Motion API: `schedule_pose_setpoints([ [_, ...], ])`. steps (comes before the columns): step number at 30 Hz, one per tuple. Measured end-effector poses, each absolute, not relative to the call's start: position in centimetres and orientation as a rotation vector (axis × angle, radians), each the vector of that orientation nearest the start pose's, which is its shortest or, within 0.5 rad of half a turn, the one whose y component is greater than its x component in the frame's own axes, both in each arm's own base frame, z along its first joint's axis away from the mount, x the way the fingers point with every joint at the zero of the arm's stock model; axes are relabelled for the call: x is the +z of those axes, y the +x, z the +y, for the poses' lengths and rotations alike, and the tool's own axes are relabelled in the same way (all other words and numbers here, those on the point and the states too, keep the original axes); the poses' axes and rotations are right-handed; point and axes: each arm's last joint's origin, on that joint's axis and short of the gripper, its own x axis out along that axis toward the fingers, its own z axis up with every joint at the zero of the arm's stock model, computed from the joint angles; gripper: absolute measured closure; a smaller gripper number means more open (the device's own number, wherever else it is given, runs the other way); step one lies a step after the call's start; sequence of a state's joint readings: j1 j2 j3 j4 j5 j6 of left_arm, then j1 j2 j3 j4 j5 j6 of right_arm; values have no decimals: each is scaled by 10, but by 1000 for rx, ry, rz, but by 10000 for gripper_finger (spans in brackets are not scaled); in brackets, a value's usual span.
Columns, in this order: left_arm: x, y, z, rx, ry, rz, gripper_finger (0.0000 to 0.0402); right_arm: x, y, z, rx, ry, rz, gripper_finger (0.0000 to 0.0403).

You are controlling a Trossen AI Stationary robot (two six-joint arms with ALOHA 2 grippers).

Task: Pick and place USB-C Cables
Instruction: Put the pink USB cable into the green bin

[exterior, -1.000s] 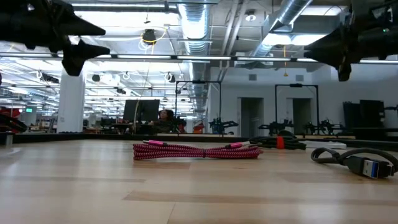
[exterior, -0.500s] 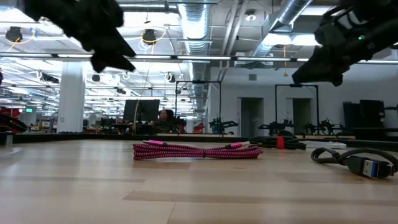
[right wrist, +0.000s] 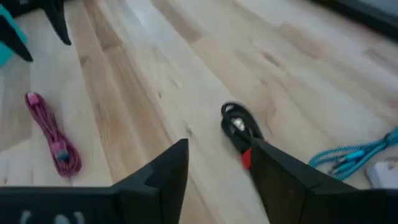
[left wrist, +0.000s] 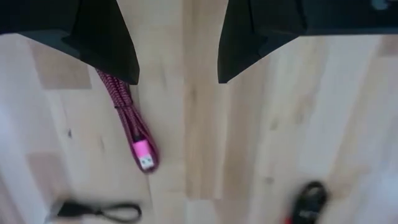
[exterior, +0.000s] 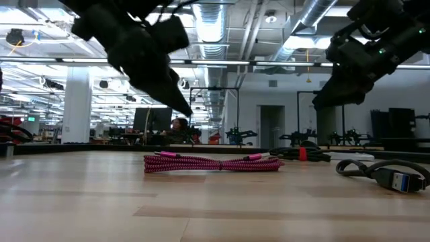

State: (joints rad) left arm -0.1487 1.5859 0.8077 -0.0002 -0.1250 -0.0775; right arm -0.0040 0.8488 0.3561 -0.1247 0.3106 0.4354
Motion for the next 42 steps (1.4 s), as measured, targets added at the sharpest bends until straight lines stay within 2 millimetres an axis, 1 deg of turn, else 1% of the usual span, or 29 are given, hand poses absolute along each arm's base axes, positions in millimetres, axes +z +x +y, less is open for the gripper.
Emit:
schedule_pose_setpoints([
  [4, 156, 324, -56, 21, 85, 801, 194, 180, 170, -3, -397, 311, 556, 184],
  [10, 139, 343, -78, 32, 101, 816, 194, 181, 176, 6, -347, 315, 521, 188],
  [15, 133, 349, -103, -9, 109, 800, 194, 180, 179, 12, -320, 333, 518, 192],
  [18, 134, 349, -109, -4, 111, 791, 194, 181, 179, 14, -316, 352, 509, 192],
  [21, 132, 347, -107, 32, 115, 803, 194, 181, 179, 15, -316, 371, 500, 192],
  [24, 125, 346, -103, 58, 72, 836, 194, 182, 180, 15, -315, 384, 490, 192],
  [26, 121, 345, -100, 47, 50, 865, 194, 183, 180, 16, -306, 386, 475, 191],
  [29, 115, 349, -99, 33, 25, 861, 194, 184, 181, 17, -301, 387, 465, 191],
  [35, 114, 350, -94, 31, 18, 877, 198, 186, 182, 12, -321, 390, 446, 196],
  [38, 114, 347, -93, 50, 50, 903, 226, 186, 182, 12, -322, 391, 442, 197],
  [42, 114, 347, -92, 47, 78, 909, 297, 187, 182, 12, -321, 397, 433, 197],
])
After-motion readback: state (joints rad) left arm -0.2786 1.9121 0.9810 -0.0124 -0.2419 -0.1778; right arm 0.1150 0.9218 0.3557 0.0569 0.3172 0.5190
